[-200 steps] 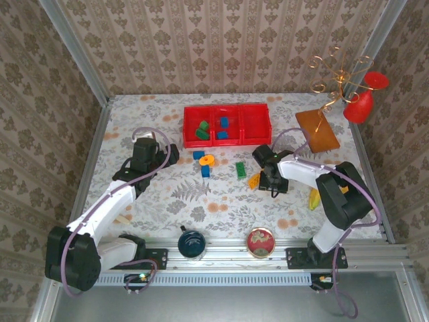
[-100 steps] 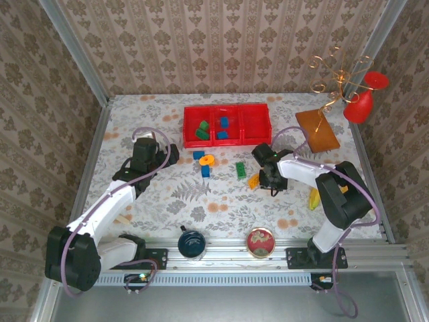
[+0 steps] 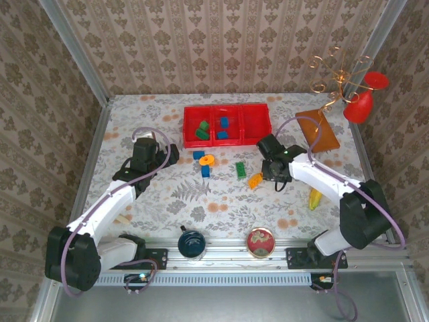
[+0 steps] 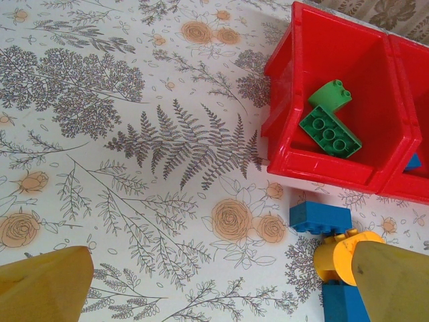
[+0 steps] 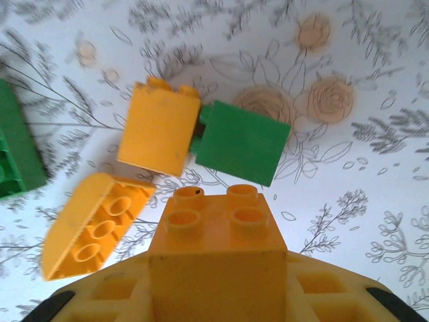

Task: Sort the legos into containers by color
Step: Pick up the lego from the center of the table, then place the lego in the container.

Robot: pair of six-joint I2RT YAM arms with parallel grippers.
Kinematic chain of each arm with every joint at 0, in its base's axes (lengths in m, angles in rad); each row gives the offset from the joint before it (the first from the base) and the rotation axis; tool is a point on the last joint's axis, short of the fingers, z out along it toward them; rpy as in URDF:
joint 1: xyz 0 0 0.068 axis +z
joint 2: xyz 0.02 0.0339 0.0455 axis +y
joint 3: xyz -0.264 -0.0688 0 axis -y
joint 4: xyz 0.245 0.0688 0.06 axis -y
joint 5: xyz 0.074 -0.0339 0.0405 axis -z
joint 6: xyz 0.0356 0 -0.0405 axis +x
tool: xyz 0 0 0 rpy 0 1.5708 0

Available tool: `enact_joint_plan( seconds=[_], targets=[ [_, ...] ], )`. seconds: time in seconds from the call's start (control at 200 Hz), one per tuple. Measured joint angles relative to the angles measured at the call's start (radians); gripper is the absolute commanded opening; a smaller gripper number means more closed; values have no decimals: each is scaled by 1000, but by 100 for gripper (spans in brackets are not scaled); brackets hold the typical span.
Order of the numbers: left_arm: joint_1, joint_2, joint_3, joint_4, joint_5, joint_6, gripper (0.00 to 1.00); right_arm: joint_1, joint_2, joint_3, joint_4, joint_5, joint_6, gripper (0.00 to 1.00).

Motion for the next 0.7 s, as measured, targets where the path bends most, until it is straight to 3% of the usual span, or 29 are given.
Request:
enact_joint_plan(
  seconds=[0.29,0.7],
  targets=[
    [0,0,0,0,0,0,100,0,35,173,-17,55,-61,11],
    [0,0,0,0,1,0,100,-56,348,514,16,111,-196,11]
  ],
)
